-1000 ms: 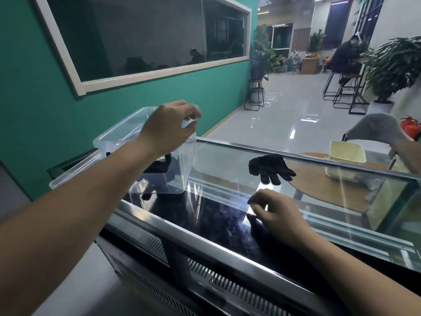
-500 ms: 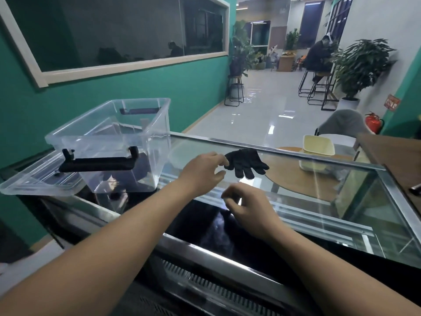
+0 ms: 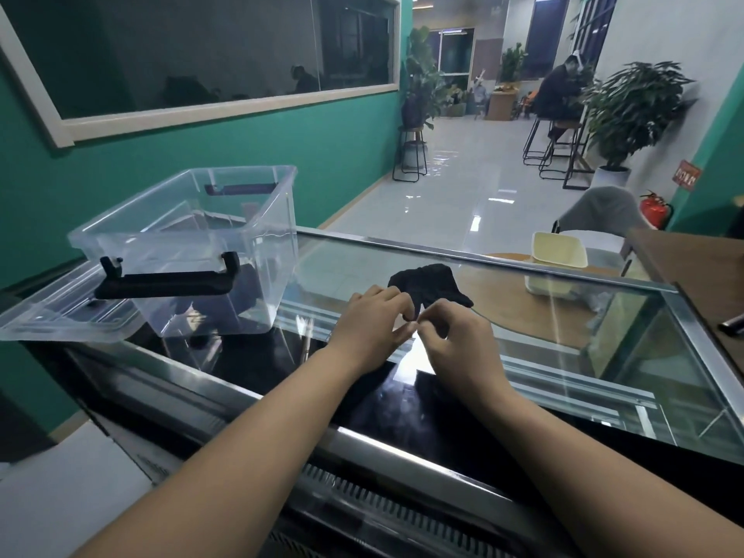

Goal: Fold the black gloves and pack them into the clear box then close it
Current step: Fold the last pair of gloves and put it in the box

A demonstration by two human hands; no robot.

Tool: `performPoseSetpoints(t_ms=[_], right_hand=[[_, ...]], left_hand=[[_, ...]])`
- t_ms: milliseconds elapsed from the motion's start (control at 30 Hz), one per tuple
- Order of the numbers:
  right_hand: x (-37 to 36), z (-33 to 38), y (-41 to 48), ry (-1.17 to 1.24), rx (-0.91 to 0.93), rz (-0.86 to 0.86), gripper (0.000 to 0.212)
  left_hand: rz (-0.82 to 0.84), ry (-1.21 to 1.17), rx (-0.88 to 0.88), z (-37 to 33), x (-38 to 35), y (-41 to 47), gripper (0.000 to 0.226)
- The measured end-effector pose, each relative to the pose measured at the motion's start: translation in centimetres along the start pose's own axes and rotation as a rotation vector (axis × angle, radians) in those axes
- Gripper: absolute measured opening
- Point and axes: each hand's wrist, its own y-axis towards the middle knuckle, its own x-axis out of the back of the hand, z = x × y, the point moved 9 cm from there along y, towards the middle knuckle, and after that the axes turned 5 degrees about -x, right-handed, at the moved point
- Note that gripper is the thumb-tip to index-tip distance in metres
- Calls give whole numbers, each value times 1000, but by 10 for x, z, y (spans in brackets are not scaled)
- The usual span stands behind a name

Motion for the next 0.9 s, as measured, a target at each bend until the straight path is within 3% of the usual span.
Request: performPoseSetpoints(t_ms=[200, 300, 400, 467, 533, 633, 733, 900], right_hand=[[-3, -2, 0, -56, -2, 38, 6], [-10, -1, 0, -89, 17, 85, 1], [-12, -3, 0, -100, 6, 111, 12], [-15, -2, -1, -114, 4, 139, 18], [-18, 0, -3, -136, 29, 157, 20], [-22, 1, -4, -180, 58, 177, 17], [-20, 1, -3, -176, 62, 160, 10], [-17, -1, -2, -164, 76, 107, 15]], left_hand=[[-136, -36, -53, -8, 12, -22, 8], [-123, -92, -14, -9, 15, -34, 22], [-77, -218, 38, -10, 15, -44, 30], [-130, -309, 51, -11, 24, -48, 24], [-263, -364, 139, 4, 36, -49, 13], [-427, -354, 409, 42, 44, -56, 8], [-324, -322, 576, 61, 29, -57, 13], [-210, -360, 638, 60, 18, -58, 7]])
